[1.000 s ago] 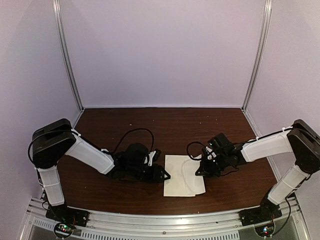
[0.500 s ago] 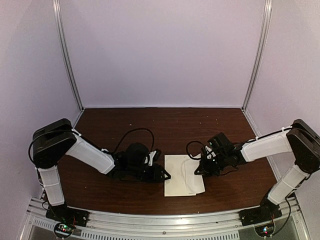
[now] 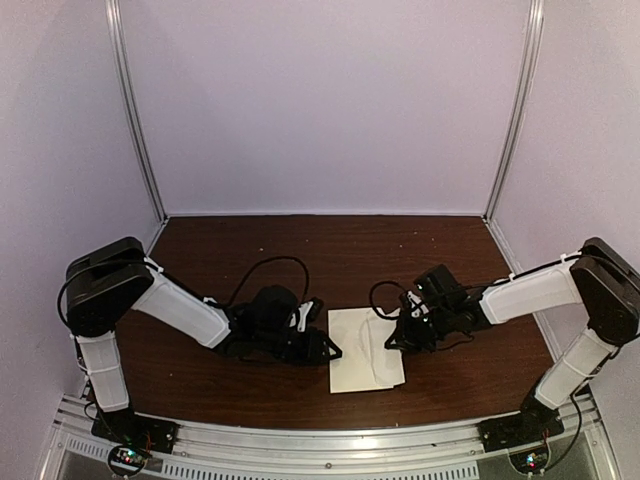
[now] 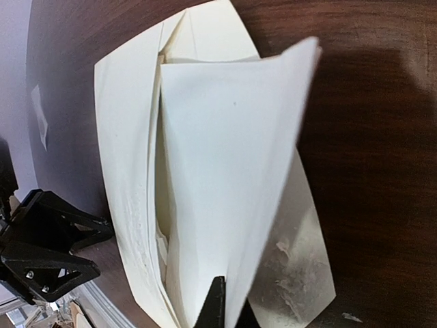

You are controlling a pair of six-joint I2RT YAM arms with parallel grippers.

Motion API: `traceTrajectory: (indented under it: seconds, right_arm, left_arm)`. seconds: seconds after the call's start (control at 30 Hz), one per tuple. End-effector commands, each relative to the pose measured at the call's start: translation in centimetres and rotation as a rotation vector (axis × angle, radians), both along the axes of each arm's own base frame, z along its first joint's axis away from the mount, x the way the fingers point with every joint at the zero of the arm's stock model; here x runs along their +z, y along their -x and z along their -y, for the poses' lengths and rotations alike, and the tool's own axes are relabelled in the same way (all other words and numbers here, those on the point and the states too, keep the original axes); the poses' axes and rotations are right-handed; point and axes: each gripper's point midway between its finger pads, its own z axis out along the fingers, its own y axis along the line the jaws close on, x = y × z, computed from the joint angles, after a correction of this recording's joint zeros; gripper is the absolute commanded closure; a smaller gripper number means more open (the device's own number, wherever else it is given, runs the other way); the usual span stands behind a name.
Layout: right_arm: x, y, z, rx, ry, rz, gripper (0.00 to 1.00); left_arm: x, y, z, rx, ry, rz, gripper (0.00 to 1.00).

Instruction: Place the letter into the envelope and seal it

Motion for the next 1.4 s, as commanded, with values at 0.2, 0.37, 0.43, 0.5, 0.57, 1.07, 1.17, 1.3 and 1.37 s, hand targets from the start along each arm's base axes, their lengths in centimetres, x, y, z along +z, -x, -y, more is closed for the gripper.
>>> traceTrajectory:
  seconds: [0.2,0.37,0.43,0.5,0.57,1.07,1.17,1.3,1.37]
  right_arm:
    - [1.4,0.2,-2.9,0.070,-0.084,0.022,1.00]
    - [1.5,0.1,-3.6,0.084,-0.094,0.025,1.00]
    - [1.5,0.1,-3.6,0.087,-0.093,0.027,1.00]
    - [1.6,0.1,-3.7,0.087,-0.093,0.029,1.00]
    - [1.6,0.1,-3.7,0.088,-0.095,0.028,1.00]
    - [1.9,0.5,-6.1,0.152,-0.118,0.031,1.00]
    - [2.0,0.4,-6.0,0.143,-0.112,0.040,1.00]
    - [2.8,-0.2,-5.4,0.115,-0.084,0.078,1.00]
    - [3.0,-0.2,-4.9,0.102,-0.063,0.085,1.00]
  left_arm:
    - [0.5,-0.1,1.1,-0.017,0.028,0.012,0.59]
    - [0.5,-0.1,1.1,-0.019,0.028,0.011,0.59]
    - [0.5,-0.1,1.1,-0.017,0.028,0.012,0.59]
    - [0.5,-0.2,1.1,-0.015,0.025,0.014,0.59]
    - [0.5,-0.2,1.1,-0.015,0.027,0.015,0.59]
    - [1.4,-0.6,1.7,-0.013,0.052,0.037,0.59]
    - [1.6,-0.8,1.4,-0.002,0.049,0.047,0.59]
    - [2.0,-1.5,0.5,0.036,0.004,0.099,0.55]
    - [2.5,-2.1,-0.1,0.054,-0.030,0.142,0.50]
